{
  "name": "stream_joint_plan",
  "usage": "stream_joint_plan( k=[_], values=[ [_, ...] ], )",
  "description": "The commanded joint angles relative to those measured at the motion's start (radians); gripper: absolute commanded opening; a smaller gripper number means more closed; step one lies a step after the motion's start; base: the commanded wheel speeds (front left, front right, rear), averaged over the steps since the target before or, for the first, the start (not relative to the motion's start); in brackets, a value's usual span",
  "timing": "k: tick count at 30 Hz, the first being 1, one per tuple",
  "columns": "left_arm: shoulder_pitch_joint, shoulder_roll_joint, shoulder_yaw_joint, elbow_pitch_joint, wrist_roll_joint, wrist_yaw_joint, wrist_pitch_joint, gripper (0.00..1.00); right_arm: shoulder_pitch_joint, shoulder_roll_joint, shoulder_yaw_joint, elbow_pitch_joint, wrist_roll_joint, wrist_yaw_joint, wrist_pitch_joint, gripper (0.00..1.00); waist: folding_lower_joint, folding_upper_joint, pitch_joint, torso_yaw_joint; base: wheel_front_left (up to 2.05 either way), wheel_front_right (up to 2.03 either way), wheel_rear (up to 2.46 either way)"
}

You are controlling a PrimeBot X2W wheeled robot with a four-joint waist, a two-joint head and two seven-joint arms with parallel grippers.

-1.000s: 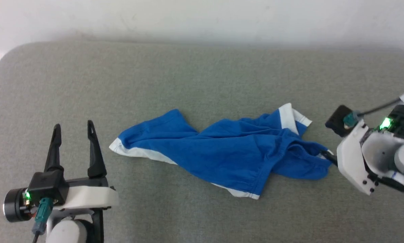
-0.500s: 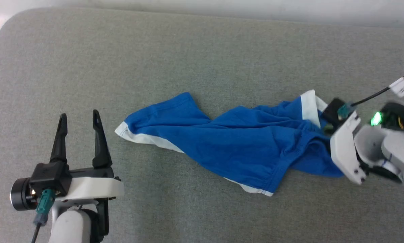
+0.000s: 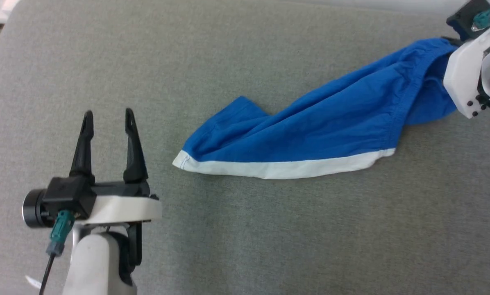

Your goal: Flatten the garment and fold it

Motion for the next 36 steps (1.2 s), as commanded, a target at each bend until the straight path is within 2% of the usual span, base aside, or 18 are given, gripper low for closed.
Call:
stream_joint_plan(
  k=[1,4,7,8,9,10,11,15,20,25,29,33,36],
  values=[
    [-0.017,-0.005,-0.001,0.000,0.008,-0.003,-0.005,1.00,0.007,0.011,0.003,0.020,-0.006,-0.002,-0.006,0.00,-0.0003,0.0000,0.033,0.027,0.00,0.00,0.00],
    [-0.034,-0.009,-0.005,0.002,0.007,-0.005,-0.005,1.00,0.041,0.057,0.010,0.119,0.001,-0.002,-0.025,0.00,-0.0003,0.0000,0.054,0.037,0.00,0.00,0.00],
    [-0.043,-0.012,-0.009,0.009,0.009,-0.005,-0.005,1.00,0.094,0.090,0.018,0.166,0.034,-0.002,-0.038,0.00,-0.0003,0.0000,0.056,0.041,0.00,0.00,0.00],
    [-0.042,-0.012,-0.007,0.010,0.011,-0.004,-0.005,1.00,0.106,0.095,0.021,0.172,0.045,-0.002,-0.043,0.15,-0.0003,0.0000,0.052,0.036,0.00,0.00,0.00],
    [-0.038,-0.012,-0.002,0.011,0.014,-0.002,-0.005,1.00,0.113,0.097,0.024,0.173,0.054,-0.002,-0.049,0.38,-0.0003,0.0000,0.046,0.029,0.00,0.00,0.00],
    [-0.034,-0.012,0.005,0.012,0.017,-0.001,-0.005,1.00,0.114,0.095,0.027,0.169,0.057,-0.002,-0.067,0.93,-0.0003,0.0000,0.037,0.020,0.00,0.00,0.00],
    [-0.028,-0.012,0.012,0.014,0.021,-0.001,-0.005,1.00,0.109,0.090,0.028,0.165,0.059,-0.002,-0.097,1.00,-0.0003,0.0000,0.028,0.012,0.00,0.00,0.00],
    [0.005,-0.013,0.039,0.018,0.037,-0.006,-0.005,1.00,0.087,0.060,0.032,0.139,0.062,-0.002,-0.199,1.00,-0.0003,0.0000,-0.027,-0.024,0.00,0.00,0.00],
    [0.047,-0.011,0.067,0.020,0.055,-0.020,-0.005,1.00,0.056,-0.028,0.047,-0.001,0.053,-0.002,-0.217,1.00,-0.0003,0.0000,-0.089,-0.063,0.00,0.00,0.00],
    [0.084,-0.011,0.077,0.011,0.072,-0.020,-0.005,1.00,0.031,-0.130,0.052,-0.260,0.118,-0.002,-0.139,1.00,-0.0003,0.0000,-0.129,-0.087,0.00,0.00,0.00],
    [0.101,-0.010,0.080,0.006,0.082,-0.019,-0.005,1.00,0.030,-0.204,0.054,-0.444,0.183,-0.002,-0.035,1.00,-0.0003,0.0000,-0.148,-0.092,0.00,0.00,0.00],
    [0.111,-0.010,0.079,0.008,0.083,-0.019,-0.005,1.00,0.056,-0.259,0.056,-0.566,0.239,-0.002,0.118,1.00,-0.0003,0.0000,-0.159,-0.089,0.00,0.00,0.00],
    [0.114,-0.011,0.075,0.007,0.082,-0.018,-0.005,1.00,0.097,-0.274,0.057,-0.619,0.287,-0.002,0.202,1.00,-0.0003,0.0000,-0.160,-0.081,0.00,0.00,0.00]
  ],
)
